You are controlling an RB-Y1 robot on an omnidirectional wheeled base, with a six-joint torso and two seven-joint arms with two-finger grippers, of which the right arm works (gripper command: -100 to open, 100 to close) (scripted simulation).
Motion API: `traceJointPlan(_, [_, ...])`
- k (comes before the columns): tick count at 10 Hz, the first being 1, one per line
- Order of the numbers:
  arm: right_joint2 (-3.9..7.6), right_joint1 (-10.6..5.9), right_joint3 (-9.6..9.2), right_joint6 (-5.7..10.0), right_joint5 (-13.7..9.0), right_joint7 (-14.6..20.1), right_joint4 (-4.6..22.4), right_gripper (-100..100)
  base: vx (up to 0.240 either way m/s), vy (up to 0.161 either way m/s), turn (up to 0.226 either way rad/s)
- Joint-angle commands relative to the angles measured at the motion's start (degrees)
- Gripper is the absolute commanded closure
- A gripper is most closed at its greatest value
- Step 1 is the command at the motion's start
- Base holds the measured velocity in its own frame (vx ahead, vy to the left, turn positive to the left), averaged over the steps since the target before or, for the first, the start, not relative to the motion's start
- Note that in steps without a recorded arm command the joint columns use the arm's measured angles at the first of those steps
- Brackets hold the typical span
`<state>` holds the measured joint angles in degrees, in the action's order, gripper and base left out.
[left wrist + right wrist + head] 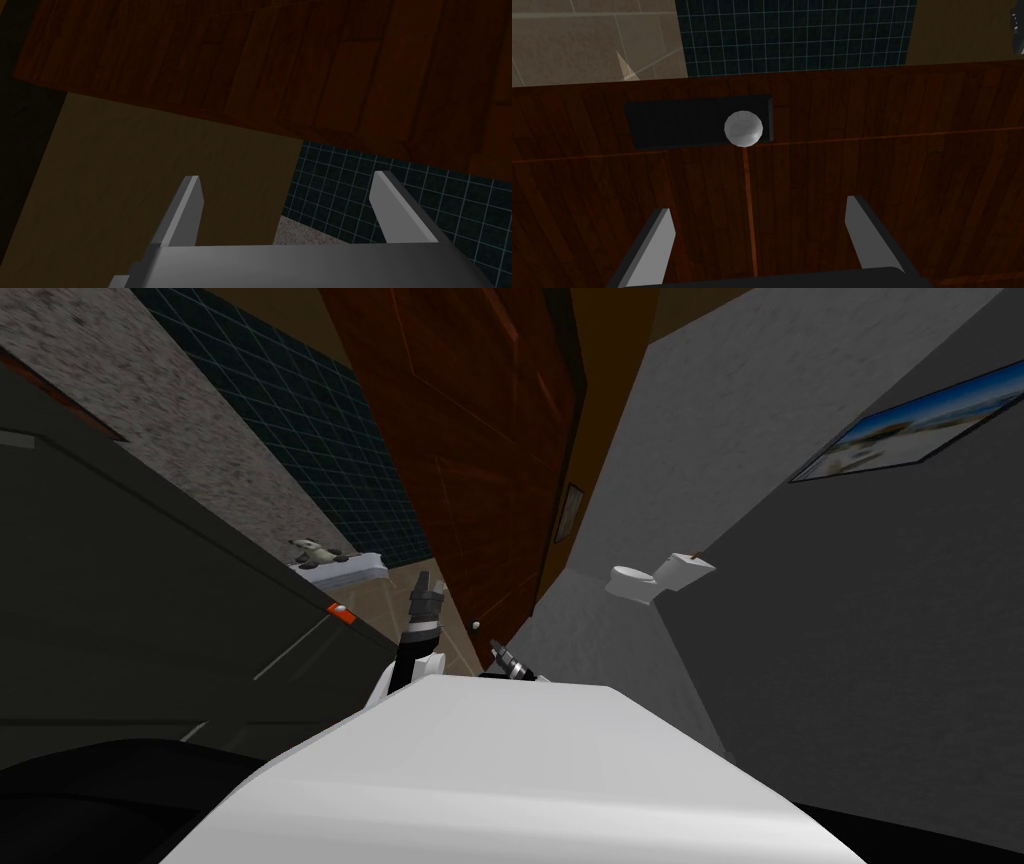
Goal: Push the door open
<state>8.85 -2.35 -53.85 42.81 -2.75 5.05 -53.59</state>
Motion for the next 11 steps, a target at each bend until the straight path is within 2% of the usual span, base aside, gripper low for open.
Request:
traceJointPlan(1, [-0.20,0.00,0.18,0.25,0.0,-0.1,0.4,-100,0.126,0.150,0.025])
traceJointPlan(6, [-1.10,0.15,1.07,1.33,0.2,-0.7,2.2,-100,0.136,0.147,0.040])
traceJointPlan(9, [-1.26,0.16,1.22,1.48,0.2,-0.8,2.5,-100,0.103,0.119,0.002])
traceJointPlan(10, [-1.26,0.16,1.22,1.48,0.2,-0.8,2.5,100,-0.006,-0.008,-0.001])
traceJointPlan(11, [-1.26,0.16,1.22,1.48,0.2,-0.8,2.5,100,-0.021,-0.026,0.004])
